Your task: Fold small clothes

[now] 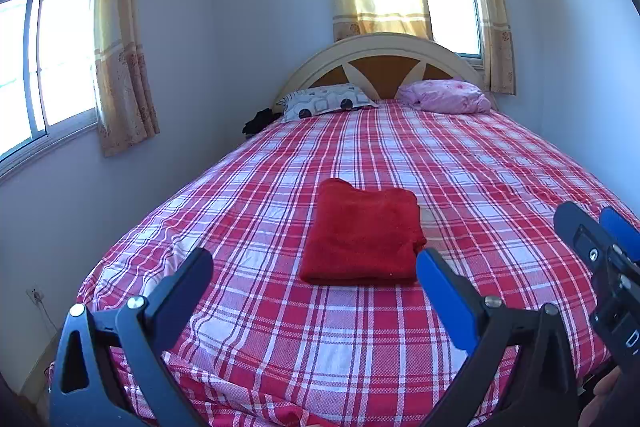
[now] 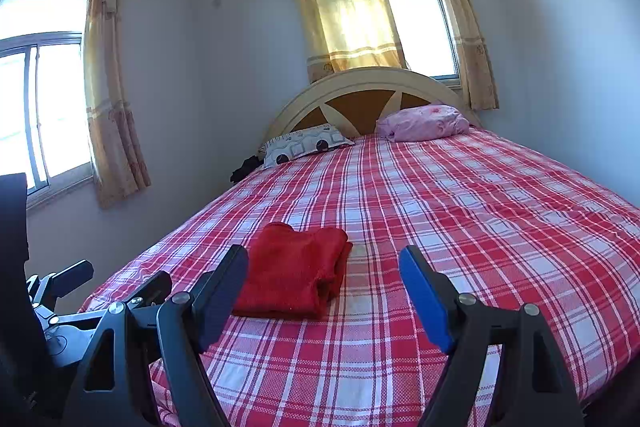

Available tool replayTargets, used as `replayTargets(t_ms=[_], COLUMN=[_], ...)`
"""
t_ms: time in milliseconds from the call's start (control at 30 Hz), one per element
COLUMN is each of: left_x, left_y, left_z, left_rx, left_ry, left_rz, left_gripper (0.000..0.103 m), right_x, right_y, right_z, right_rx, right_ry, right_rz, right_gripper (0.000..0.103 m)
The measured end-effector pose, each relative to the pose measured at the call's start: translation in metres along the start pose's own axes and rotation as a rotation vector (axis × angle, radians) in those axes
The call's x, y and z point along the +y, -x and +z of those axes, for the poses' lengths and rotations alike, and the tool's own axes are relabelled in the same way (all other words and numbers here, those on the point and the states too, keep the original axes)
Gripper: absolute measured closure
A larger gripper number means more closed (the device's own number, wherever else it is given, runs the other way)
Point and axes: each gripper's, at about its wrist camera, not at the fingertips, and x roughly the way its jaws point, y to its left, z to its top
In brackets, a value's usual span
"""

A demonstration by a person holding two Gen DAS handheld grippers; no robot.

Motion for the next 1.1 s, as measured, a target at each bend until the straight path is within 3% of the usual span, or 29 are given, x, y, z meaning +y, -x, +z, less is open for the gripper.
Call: replayTargets(t_ms=[1100], left_x=[0.0000], left_y=[-0.0077], left_z=[-0.0007], left_rx=[0.029], left_ry=[0.005], left_rz=[-0.010], left_gripper=[0.000], right_x=[0.0013], right_y=[-0.0067], right_z=[-0.0064], right_rx=[0.024], right_ry=[-0.015], right_rz=[-0.010], right_gripper=[0.024])
